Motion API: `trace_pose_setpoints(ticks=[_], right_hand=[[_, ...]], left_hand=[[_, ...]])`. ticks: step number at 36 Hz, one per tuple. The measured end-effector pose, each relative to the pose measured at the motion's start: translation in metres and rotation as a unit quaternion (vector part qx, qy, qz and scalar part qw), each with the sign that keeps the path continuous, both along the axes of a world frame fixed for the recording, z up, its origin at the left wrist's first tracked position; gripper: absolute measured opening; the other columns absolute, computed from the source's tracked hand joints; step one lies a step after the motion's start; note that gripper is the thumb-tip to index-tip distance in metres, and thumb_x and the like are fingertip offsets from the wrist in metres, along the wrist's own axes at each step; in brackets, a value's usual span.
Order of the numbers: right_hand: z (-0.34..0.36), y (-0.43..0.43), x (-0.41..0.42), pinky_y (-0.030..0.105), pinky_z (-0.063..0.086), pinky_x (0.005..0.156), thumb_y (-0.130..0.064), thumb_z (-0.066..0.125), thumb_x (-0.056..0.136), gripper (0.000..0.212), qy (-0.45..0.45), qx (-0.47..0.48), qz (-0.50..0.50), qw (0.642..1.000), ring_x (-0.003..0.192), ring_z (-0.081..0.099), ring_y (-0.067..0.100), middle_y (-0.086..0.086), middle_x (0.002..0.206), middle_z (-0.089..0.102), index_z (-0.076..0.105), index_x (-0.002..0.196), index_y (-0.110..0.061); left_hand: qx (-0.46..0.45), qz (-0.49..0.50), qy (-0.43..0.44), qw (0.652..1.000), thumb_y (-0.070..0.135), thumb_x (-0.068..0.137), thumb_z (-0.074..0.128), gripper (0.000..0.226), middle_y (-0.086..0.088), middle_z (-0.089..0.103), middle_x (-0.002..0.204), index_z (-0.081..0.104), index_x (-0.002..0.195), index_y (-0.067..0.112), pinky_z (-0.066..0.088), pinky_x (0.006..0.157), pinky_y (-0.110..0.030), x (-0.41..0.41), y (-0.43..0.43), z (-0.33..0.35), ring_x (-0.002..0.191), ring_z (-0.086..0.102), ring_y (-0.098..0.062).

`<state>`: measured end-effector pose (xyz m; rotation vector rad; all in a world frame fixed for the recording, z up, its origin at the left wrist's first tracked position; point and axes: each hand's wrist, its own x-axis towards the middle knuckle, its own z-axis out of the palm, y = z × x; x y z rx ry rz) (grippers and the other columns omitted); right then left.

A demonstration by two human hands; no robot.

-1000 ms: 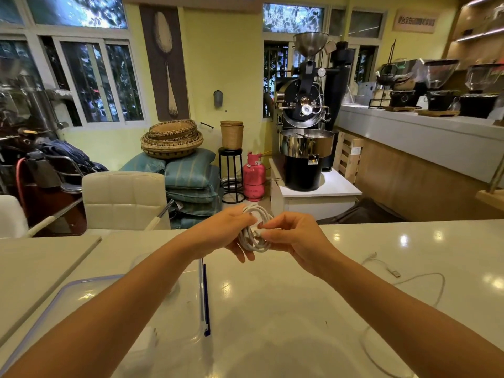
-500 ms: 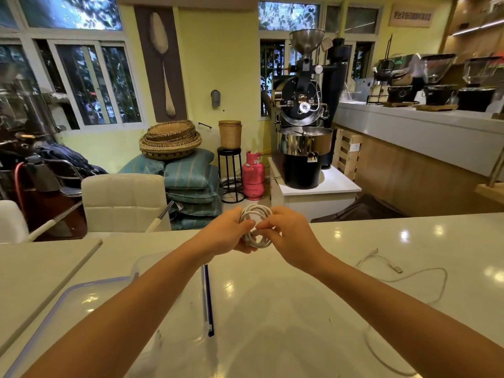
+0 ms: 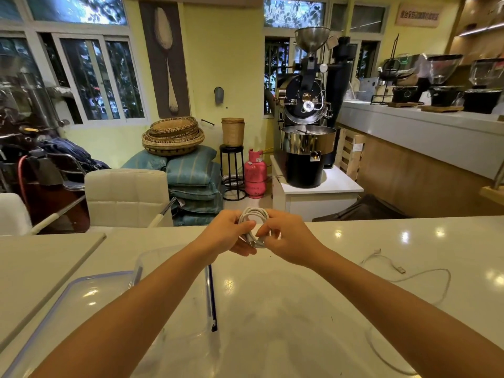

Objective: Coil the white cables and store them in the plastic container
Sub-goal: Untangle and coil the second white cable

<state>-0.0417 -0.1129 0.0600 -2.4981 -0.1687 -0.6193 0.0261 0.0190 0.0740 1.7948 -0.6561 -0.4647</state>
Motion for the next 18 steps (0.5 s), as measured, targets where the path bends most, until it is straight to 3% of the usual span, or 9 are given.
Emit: trace_pose_setpoints(ticks=[4, 7, 10, 14, 18], right_hand=[[0.002, 0.002, 0.005, 0.01, 0.038, 0.062, -0.009, 0.061, 0.076, 0.015, 0.036, -0.009, 0.026, 0.999, 0.079, 0.047, 0.009, 0.01, 0.104, 0.062, 0.069, 0.087, -0.004], [-0.001, 0.007, 0.009, 0.015, 0.04, 0.065, -0.013, 0.063, 0.076, 0.015, 0.062, -0.001, 0.035, 0.997, 0.081, 0.047, 0.01, 0.007, 0.1, 0.058, 0.066, 0.089, -0.006], [-0.003, 0.018, 0.014, 0.016, 0.038, 0.065, -0.015, 0.057, 0.084, 0.015, 0.075, 0.041, 0.037, 0.996, 0.081, 0.047, 0.012, 0.002, 0.089, 0.052, 0.066, 0.087, -0.004], [-0.002, 0.031, 0.021, 0.033, 0.049, 0.072, -0.012, 0.048, 0.089, 0.02, 0.093, 0.113, 0.048, 0.988, 0.077, 0.056, 0.021, 0.01, 0.082, 0.059, 0.065, 0.086, -0.003], [-0.002, 0.043, 0.029, 0.028, 0.055, 0.066, -0.011, 0.049, 0.09, 0.011, 0.112, 0.203, 0.066, 0.971, 0.076, 0.059, 0.018, -0.001, 0.077, 0.056, 0.055, 0.084, -0.018]], left_hand=[[-0.01, 0.024, 0.011, 1.0, 0.016, 0.09, 0.051, 0.015, -0.001, 0.066, 0.048, 0.059, 0.078, 0.012, 0.053, 0.042, -0.02, 0.005, 0.006, -0.002, 0.046, 0.066, -0.014], [-0.008, 0.034, 0.031, 0.999, 0.017, 0.089, 0.054, 0.006, -0.008, 0.065, 0.06, 0.052, 0.086, 0.012, 0.053, 0.042, -0.021, 0.01, 0.013, -0.002, 0.045, 0.066, -0.015], [0.002, 0.05, 0.035, 0.998, 0.019, 0.088, 0.055, 0.01, -0.012, 0.064, 0.066, 0.046, 0.088, 0.014, 0.052, 0.04, -0.021, 0.013, 0.023, -0.005, 0.042, 0.064, -0.014], [0.029, 0.07, 0.014, 0.997, 0.022, 0.09, 0.052, 0.01, -0.01, 0.064, 0.065, 0.045, 0.083, 0.018, 0.051, 0.039, -0.02, 0.018, 0.035, -0.011, 0.04, 0.063, -0.012], [0.04, 0.085, -0.003, 0.996, 0.023, 0.091, 0.05, 0.011, -0.01, 0.063, 0.065, 0.046, 0.082, 0.018, 0.054, 0.042, -0.022, 0.023, 0.05, -0.015, 0.041, 0.063, -0.012]])
